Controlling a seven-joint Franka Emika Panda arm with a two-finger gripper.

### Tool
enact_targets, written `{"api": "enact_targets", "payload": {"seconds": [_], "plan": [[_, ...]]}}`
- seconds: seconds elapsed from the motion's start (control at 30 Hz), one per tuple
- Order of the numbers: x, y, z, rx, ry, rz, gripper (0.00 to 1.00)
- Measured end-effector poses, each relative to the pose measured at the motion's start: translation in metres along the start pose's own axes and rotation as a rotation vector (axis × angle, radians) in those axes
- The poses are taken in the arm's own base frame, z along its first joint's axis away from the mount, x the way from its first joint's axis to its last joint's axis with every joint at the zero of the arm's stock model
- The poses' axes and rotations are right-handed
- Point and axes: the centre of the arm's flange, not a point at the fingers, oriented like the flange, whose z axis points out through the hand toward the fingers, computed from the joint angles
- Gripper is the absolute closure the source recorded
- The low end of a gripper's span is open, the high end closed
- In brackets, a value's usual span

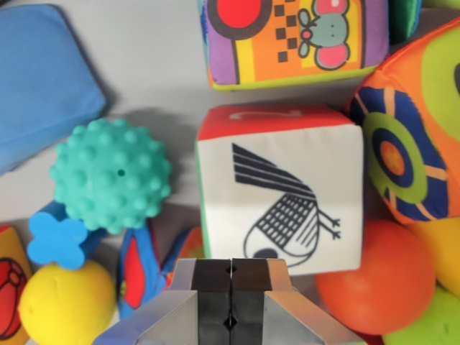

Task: Pick an object from the bin

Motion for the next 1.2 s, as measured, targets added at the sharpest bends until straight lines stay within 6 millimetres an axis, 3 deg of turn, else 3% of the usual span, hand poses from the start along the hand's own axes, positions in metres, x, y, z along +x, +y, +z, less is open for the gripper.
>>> {"api": "enact_targets", "payload": {"seconds": [1.2], "plan": [[0.000, 0.000, -0.152, -0.001, 0.003, 0.001, 1.00]]}}
